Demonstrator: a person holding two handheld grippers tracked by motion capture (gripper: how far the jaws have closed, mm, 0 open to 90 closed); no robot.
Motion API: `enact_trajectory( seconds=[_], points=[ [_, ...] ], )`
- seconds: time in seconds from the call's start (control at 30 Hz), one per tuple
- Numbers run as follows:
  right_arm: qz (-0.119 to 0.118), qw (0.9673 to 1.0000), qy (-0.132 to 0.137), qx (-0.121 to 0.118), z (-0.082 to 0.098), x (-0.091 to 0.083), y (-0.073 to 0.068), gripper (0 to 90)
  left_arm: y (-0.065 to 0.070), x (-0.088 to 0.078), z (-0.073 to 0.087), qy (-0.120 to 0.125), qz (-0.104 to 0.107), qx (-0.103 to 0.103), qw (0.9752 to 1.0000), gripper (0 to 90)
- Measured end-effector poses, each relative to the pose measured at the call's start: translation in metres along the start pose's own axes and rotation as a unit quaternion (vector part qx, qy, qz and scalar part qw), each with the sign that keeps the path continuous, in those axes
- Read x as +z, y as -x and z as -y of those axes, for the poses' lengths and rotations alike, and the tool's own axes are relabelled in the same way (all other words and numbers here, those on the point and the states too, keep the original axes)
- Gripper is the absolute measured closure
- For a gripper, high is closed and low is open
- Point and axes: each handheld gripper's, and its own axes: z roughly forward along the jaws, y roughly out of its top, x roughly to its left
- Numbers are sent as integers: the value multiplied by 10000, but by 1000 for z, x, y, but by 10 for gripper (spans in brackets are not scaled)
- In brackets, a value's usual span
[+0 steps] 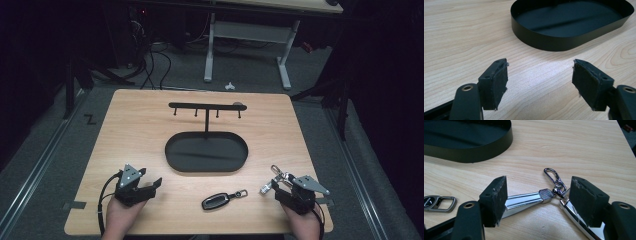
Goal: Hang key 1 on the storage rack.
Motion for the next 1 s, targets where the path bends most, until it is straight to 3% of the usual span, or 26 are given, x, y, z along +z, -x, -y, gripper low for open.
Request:
enact_trajectory(
  seconds=[0.3, 0.83, 1.0],
  points=[
    [-35, 10000, -75, 32, 1, 1, 2, 318, 4, 3, 1, -87, 62, 131, 9999, 291],
    [-77, 9999, -147, 25, 1, 1, 3, 349, 6, 3, 3, -39, 86, 157, 9998, 289],
    [-204, 9996, -165, 57, 0, -1, -2, 441, 6, 3, 3, -44, 98, 194, 9998, 290]
  ],
)
